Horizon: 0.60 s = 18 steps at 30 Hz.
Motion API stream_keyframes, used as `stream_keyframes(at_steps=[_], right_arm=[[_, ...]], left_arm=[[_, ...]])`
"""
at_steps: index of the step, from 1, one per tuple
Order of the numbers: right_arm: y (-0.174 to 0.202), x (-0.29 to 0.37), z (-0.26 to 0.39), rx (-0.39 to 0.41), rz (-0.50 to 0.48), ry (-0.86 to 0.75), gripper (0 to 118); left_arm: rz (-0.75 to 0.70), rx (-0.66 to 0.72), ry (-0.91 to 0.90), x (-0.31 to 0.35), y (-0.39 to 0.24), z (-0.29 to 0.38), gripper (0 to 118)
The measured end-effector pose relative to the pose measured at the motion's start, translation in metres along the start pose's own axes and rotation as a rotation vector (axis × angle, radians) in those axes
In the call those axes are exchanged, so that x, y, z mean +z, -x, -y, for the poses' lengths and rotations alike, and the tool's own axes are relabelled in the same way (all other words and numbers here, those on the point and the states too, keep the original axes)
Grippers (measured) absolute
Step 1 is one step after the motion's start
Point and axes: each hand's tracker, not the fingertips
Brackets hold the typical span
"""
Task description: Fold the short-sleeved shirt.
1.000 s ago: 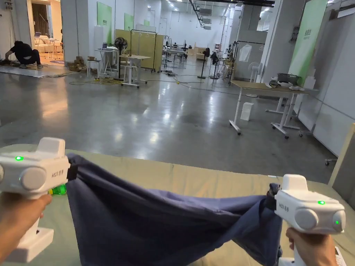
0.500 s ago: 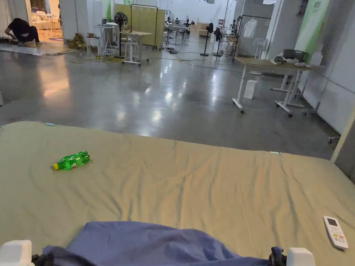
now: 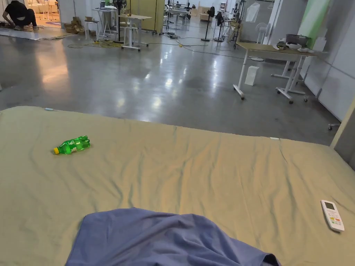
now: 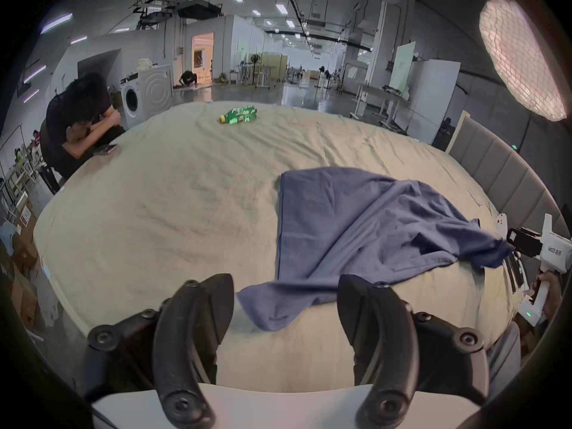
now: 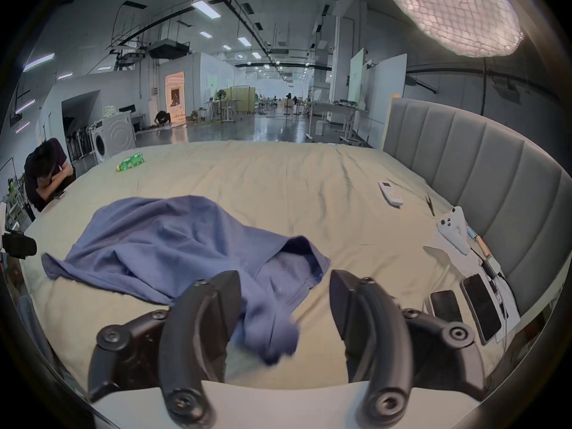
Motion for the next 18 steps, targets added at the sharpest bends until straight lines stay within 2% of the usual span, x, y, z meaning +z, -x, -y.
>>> stream_keyframes(at_steps=[6, 14, 16, 18], right_arm=[[0.003, 0.009, -0.022, -0.038, 0.007, -0.128, 72], [0.036, 0.032, -0.072, -0.04, 0.028, -0.29, 71], [0.044, 0.033, -0.077, -0.043, 0.022, -0.312, 61], [0.053, 0.038, -0.082, -0.041, 0.023, -0.347, 37]], left_arm=[[0.062, -0.022, -0.158, 0.008, -0.026, -0.03, 72], [0.039, -0.088, -0.35, 0.025, -0.091, -0.068, 68], [0.03, -0.115, -0.403, 0.027, -0.101, -0.07, 53], [-0.001, -0.15, -0.448, 0.032, -0.112, -0.072, 27]])
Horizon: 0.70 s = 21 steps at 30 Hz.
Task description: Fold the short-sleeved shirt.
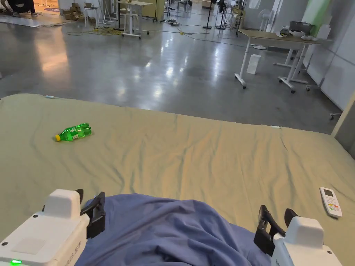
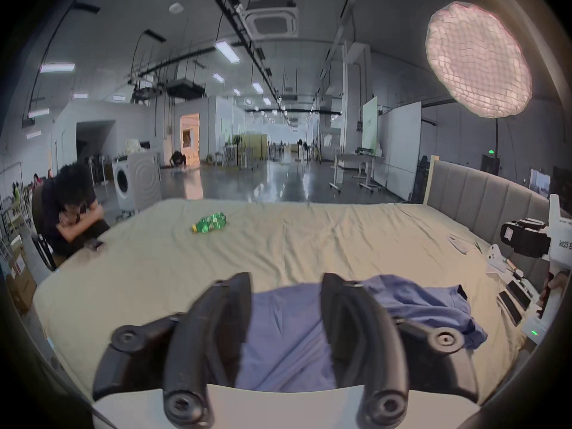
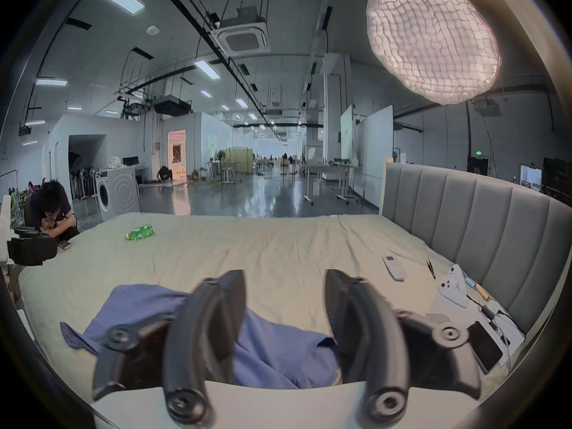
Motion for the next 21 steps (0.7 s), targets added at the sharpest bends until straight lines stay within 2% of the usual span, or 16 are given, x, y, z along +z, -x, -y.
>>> stream_keyframes(at_steps=[1, 3, 6, 8, 12, 14, 16, 21], right_arm=[[0.004, 0.0, -0.001, 0.003, 0.005, -0.009, 25], [0.013, 0.003, -0.005, 0.017, 0.018, -0.029, 9], [0.024, 0.009, -0.009, 0.093, 0.027, -0.128, 1], [0.028, 0.009, -0.008, 0.074, 0.012, -0.116, 0], [0.034, 0.008, -0.013, 0.104, 0.037, -0.151, 0], [0.032, 0.002, -0.013, 0.093, 0.017, -0.117, 0], [0.029, -0.004, -0.01, 0.062, -0.011, -0.079, 0], [0.02, -0.015, 0.002, 0.08, -0.006, -0.018, 0]], left_arm=[[-0.017, -0.011, -0.013, -0.002, 0.001, 0.001, 16], [-0.018, -0.015, -0.04, 0.001, -0.003, -0.002, 9], [-0.025, 0.008, -0.061, 0.002, -0.001, -0.004, 1], [-0.036, 0.01, -0.069, 0.001, 0.0, -0.005, 1], [-0.051, 0.01, -0.039, -0.005, 0.007, -0.005, 1], [-0.066, 0.019, -0.01, -0.014, 0.016, -0.002, 1], [-0.047, 0.047, 0.12, -0.032, 0.028, 0.001, 1], [-0.041, 0.091, 0.29, -0.097, 0.062, 0.013, 1]])
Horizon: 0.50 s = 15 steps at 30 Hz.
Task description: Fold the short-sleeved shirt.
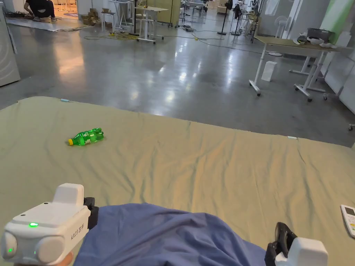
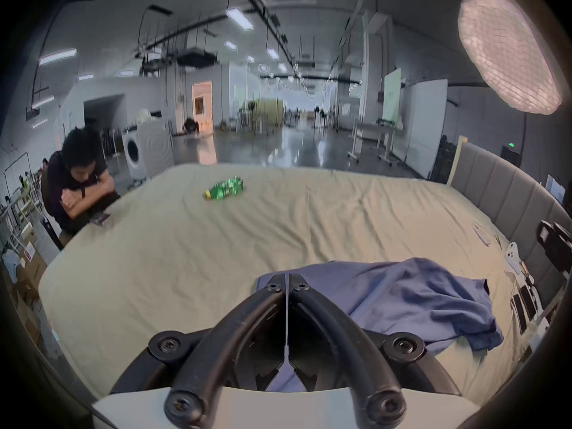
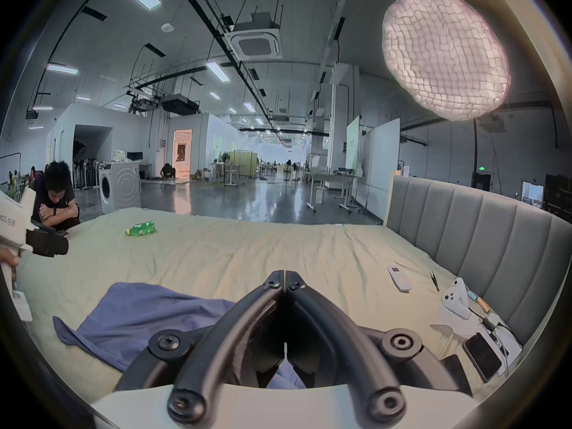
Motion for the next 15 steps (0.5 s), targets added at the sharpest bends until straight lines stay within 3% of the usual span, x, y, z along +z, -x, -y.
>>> stream_keyframes(at_steps=[2, 3, 4, 6, 7, 15], right_arm=[[-0.006, -0.005, 0.009, -0.008, 0.002, 0.031, 0], [-0.008, -0.008, 0.012, -0.005, 0.005, 0.046, 0], [-0.011, -0.011, 0.016, -0.003, 0.008, 0.059, 0], [-0.017, -0.016, 0.024, -0.003, 0.02, 0.083, 0], [-0.02, -0.018, 0.027, -0.006, 0.025, 0.098, 0], [-0.047, -0.028, 0.055, -0.008, 0.075, 0.205, 0]], left_arm=[[0.016, 0.027, 0.078, -0.038, 0.012, -0.009, 2], [0.035, 0.047, 0.109, -0.055, 0.015, -0.014, 12], [0.045, 0.061, 0.159, -0.07, 0.015, -0.02, 22], [0.071, 0.078, 0.256, -0.106, 0.019, -0.027, 65], [0.072, 0.073, 0.29, -0.121, 0.019, -0.029, 75], [0.027, 0.04, 0.469, -0.214, 0.004, -0.016, 89]])
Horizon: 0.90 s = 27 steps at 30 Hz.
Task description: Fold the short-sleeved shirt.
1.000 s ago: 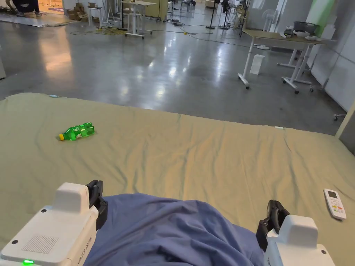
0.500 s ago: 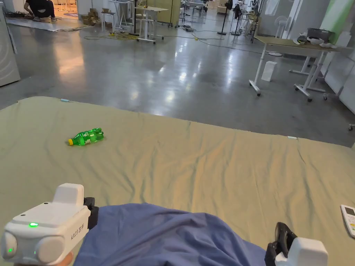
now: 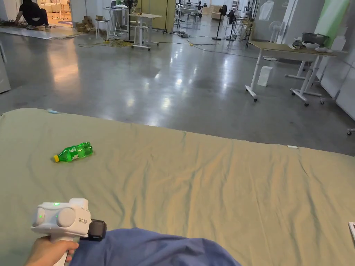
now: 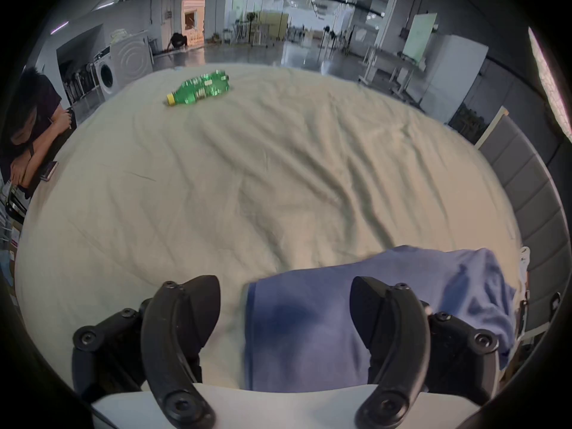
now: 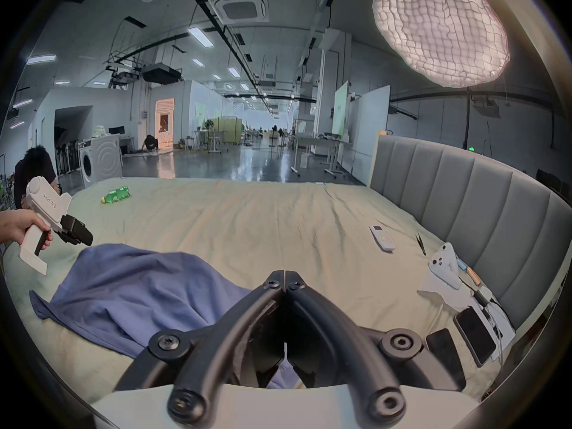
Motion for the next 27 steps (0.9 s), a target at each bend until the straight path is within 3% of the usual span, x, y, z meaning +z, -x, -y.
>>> stream_keyframes(at_steps=[4, 7, 8, 11, 12, 13, 15, 16, 24, 26, 27], right_arm=[[-0.011, -0.004, 0.011, -0.012, 0.02, 0.064, 0], [-0.019, -0.011, 0.016, -0.047, 0.043, 0.104, 0], [-0.021, -0.014, 0.017, -0.06, 0.045, 0.114, 0], [-0.029, -0.035, 0.024, -0.057, 0.049, 0.153, 1], [-0.032, -0.043, 0.023, -0.058, 0.05, 0.175, 4], [-0.034, -0.05, 0.021, -0.064, 0.043, 0.191, 14], [-0.034, -0.065, 0.013, -0.088, 0.002, 0.269, 56], [-0.036, -0.078, 0.012, -0.103, -0.022, 0.314, 65], [-0.044, -0.176, 0.037, -0.158, -0.097, 0.685, 65], [-0.045, -0.187, 0.045, -0.223, -0.11, 0.724, 56], [-0.046, -0.187, 0.044, -0.206, -0.088, 0.694, 48]], left_arm=[[-0.084, -0.094, 0.095, -0.035, -0.008, 0.008, 85], [-0.132, -0.165, -0.001, -0.035, -0.025, 0.018, 79], [-0.119, -0.201, -0.017, -0.023, -0.033, 0.026, 68], [-0.072, -0.232, -0.018, -0.016, -0.05, 0.032, 22], [-0.074, -0.243, -0.016, -0.015, -0.054, 0.033, 15], [-0.082, -0.255, -0.014, -0.008, -0.049, 0.035, 12], [-0.069, -0.247, -0.007, -0.001, -0.047, 0.034, 10], [-0.063, -0.235, -0.009, 0.005, -0.045, 0.034, 10], [-0.071, -0.248, -0.099, 0.04, -0.033, 0.042, 10], [-0.081, -0.259, -0.105, 0.044, -0.03, 0.043, 10], [-0.089, -0.266, -0.11, 0.046, -0.028, 0.044, 10]])
